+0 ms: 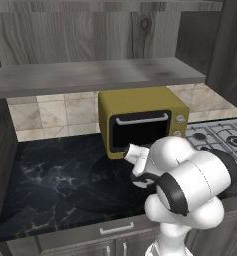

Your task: Collect the turmeric, ketchup, and shaker from the cabinet and place them next to the stove.

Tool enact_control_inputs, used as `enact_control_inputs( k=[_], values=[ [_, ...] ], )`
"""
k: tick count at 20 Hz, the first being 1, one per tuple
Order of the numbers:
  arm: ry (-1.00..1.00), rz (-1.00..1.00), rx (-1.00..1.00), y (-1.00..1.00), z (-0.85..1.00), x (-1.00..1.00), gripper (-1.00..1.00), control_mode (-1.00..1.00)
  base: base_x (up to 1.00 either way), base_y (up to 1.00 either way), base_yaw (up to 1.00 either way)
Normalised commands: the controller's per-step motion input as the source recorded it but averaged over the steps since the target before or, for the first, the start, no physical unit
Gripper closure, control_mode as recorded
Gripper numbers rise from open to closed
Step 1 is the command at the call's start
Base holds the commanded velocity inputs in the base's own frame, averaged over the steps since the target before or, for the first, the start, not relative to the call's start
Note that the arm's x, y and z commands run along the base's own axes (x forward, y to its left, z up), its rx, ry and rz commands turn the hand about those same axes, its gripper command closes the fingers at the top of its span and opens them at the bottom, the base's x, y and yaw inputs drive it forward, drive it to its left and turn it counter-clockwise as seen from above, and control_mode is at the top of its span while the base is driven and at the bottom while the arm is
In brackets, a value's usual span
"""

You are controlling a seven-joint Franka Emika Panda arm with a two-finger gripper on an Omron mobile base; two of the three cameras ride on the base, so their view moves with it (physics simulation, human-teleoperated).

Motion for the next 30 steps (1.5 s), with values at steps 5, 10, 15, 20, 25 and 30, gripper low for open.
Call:
enact_control_inputs(
  k=[5,10,15,20,25,30],
  values=[
    [-0.04,0.00,-0.03,0.00,-0.33,0.00,1.00,-1.00,0.00,0.00,0.00],
    [-0.06,0.01,0.00,0.00,-0.24,0.00,1.00,-1.00,0.00,0.00,0.00],
    [-0.06,0.00,0.00,0.00,-0.22,0.00,-1.00,-1.00,0.00,0.00,0.00],
    [-0.07,0.00,0.00,0.02,-0.14,-0.01,-1.00,-1.00,0.00,0.00,0.00],
    [-0.04,0.00,0.00,0.09,-0.09,0.00,-1.00,-1.00,0.00,0.00,0.00],
    [-0.02,0.00,0.00,0.19,-0.05,0.00,-1.00,-1.00,0.00,0.00,0.00]
  ],
)
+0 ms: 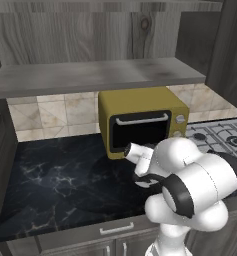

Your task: Collect the turmeric, ketchup, and shaker from the cabinet and place them next to the stove.

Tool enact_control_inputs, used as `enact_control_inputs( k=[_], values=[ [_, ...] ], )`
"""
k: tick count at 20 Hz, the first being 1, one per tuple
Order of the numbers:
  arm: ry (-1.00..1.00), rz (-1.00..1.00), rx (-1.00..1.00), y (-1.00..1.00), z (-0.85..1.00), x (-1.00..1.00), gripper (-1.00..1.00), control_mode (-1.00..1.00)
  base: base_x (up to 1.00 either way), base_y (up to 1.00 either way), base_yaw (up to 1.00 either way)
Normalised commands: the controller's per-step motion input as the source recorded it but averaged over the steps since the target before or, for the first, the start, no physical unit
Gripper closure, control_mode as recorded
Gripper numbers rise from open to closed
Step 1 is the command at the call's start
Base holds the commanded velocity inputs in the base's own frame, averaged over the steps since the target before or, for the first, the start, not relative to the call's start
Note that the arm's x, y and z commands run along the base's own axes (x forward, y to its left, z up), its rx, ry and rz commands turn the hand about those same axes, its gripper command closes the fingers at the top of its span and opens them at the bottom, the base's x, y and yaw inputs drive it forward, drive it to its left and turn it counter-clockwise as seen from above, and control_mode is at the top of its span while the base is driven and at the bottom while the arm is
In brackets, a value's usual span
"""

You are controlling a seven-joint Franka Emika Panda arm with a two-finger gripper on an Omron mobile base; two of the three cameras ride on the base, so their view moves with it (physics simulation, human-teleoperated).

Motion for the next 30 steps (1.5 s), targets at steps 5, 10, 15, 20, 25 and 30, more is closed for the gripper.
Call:
enact_control_inputs(
  k=[5,10,15,20,25,30],
  values=[
    [-0.02,0.00,0.00,0.24,-0.03,-0.09,-1.00,-1.00,0.00,0.00,0.00],
    [-0.05,0.00,0.00,0.20,-0.01,-0.18,-1.00,-1.00,0.00,0.00,0.00],
    [-0.07,0.00,0.00,0.12,0.00,-0.19,-1.00,-1.00,0.00,0.00,0.00],
    [-0.11,0.00,-0.06,0.39,0.03,-0.09,-1.00,-1.00,0.00,0.00,0.00],
    [-0.13,0.00,-0.09,0.49,0.25,-0.17,-1.00,-1.00,0.00,0.00,0.00],
    [-0.11,0.00,-0.05,0.30,0.68,-0.40,-1.00,-1.00,0.00,0.00,0.00]
  ],
)
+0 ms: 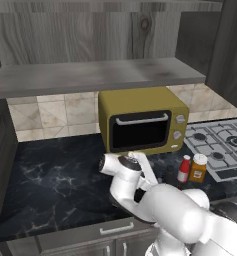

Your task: Collect the turmeric, ketchup, and shaker from the cabinet and place them next to the stove.

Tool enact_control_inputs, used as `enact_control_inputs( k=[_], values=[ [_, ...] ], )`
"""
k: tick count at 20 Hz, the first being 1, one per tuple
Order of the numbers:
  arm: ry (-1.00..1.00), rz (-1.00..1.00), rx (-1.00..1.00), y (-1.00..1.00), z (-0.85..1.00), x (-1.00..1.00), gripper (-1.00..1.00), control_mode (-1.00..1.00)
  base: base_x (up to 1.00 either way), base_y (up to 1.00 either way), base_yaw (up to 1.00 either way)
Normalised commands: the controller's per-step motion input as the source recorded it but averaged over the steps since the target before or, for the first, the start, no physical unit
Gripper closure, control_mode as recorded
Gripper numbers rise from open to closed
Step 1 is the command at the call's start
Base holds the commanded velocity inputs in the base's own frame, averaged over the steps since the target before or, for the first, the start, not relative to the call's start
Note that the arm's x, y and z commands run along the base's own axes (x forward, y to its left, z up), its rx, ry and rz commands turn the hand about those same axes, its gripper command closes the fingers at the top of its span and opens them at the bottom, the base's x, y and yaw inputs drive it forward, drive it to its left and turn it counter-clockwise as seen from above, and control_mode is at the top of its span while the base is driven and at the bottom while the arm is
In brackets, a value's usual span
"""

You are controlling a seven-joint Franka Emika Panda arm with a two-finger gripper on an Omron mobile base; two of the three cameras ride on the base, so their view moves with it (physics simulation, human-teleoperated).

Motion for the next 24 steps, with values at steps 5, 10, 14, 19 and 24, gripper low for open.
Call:
enact_control_inputs(
  k=[5,10,14,19,24],
  values=[
    [-0.07,0.00,-0.02,0.20,0.69,-0.52,-1.00,-1.00,0.00,0.00,0.00],
    [-0.12,0.00,-0.04,0.13,0.79,-0.68,-1.00,-1.00,0.00,0.00,0.00],
    [-0.13,0.00,-0.03,0.02,0.77,-0.75,-1.00,-1.00,0.00,0.00,0.00],
    [-0.16,0.02,-0.03,0.00,0.75,-0.78,-1.00,-1.00,0.00,0.00,0.00],
    [-0.19,0.05,-0.03,-0.01,0.80,-0.82,-1.00,-1.00,0.00,0.00,0.00]
  ],
)
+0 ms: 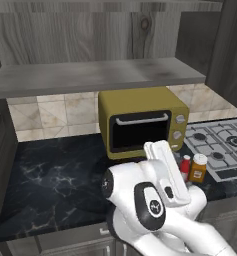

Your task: Collect the turmeric, ketchup, and shaker from the cabinet and place them next to the stove.

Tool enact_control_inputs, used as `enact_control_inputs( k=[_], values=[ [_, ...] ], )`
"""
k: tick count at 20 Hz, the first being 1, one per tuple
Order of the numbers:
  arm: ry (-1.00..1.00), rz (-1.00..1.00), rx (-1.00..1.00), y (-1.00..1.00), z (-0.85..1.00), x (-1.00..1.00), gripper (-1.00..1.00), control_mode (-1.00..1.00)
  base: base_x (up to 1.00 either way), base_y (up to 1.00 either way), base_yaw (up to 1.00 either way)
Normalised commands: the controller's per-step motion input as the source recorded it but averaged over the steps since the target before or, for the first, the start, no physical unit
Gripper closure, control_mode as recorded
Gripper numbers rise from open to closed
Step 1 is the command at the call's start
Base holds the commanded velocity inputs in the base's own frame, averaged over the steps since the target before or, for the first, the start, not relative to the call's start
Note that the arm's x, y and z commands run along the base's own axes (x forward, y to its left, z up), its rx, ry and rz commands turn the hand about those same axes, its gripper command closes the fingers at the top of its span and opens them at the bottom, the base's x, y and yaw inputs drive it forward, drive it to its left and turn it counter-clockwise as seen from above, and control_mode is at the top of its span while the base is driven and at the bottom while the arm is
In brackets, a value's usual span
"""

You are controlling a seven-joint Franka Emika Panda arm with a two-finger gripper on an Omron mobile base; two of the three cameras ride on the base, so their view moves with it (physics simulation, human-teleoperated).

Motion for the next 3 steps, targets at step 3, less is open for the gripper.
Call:
enact_control_inputs(
  k=[3],
  values=[
    [-0.19,0.08,-0.01,-0.18,0.86,-0.84,-1.00,-1.00,0.00,0.00,0.00]
  ],
)
